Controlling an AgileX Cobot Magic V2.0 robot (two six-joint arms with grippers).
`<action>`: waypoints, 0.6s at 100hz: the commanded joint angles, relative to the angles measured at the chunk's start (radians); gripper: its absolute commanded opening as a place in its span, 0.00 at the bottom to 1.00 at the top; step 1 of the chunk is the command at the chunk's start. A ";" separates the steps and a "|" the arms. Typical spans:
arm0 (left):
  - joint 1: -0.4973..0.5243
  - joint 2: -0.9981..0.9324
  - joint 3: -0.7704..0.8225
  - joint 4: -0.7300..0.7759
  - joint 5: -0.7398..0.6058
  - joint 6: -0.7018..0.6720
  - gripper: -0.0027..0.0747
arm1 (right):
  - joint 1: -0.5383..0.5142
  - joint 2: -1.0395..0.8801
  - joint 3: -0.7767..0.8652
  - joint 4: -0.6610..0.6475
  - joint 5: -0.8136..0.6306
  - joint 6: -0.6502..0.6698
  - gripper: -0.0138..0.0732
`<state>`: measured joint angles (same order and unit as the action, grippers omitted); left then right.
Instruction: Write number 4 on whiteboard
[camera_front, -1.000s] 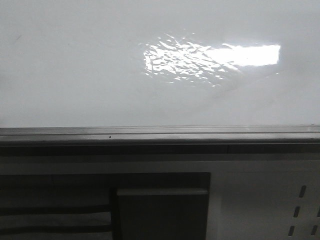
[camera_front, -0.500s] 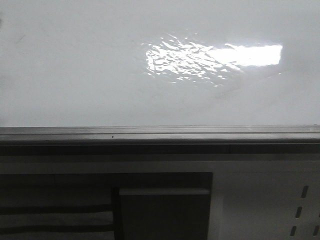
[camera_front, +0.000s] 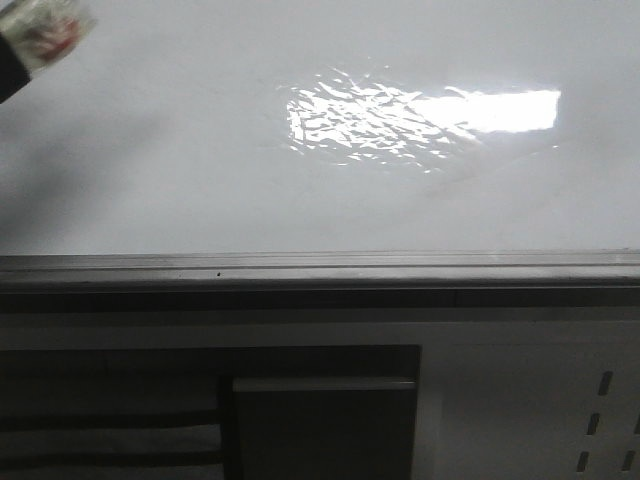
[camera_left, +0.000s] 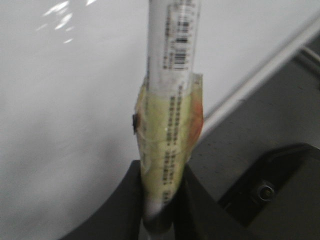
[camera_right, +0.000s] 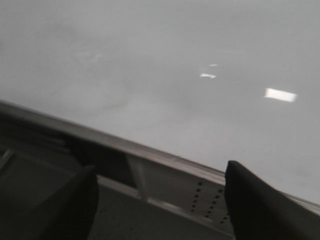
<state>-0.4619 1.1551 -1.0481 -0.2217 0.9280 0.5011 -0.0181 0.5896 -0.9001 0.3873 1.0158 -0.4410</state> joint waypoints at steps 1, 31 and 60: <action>-0.067 -0.009 -0.090 -0.178 0.069 0.205 0.01 | -0.006 0.078 -0.072 0.196 0.052 -0.191 0.69; -0.309 0.094 -0.230 -0.205 0.127 0.328 0.01 | 0.072 0.309 -0.180 0.454 0.219 -0.579 0.69; -0.377 0.180 -0.293 -0.173 0.140 0.328 0.01 | 0.351 0.473 -0.279 0.362 0.168 -0.650 0.69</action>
<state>-0.8272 1.3499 -1.2982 -0.3793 1.0914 0.8267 0.2705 1.0295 -1.1275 0.7349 1.2329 -1.0699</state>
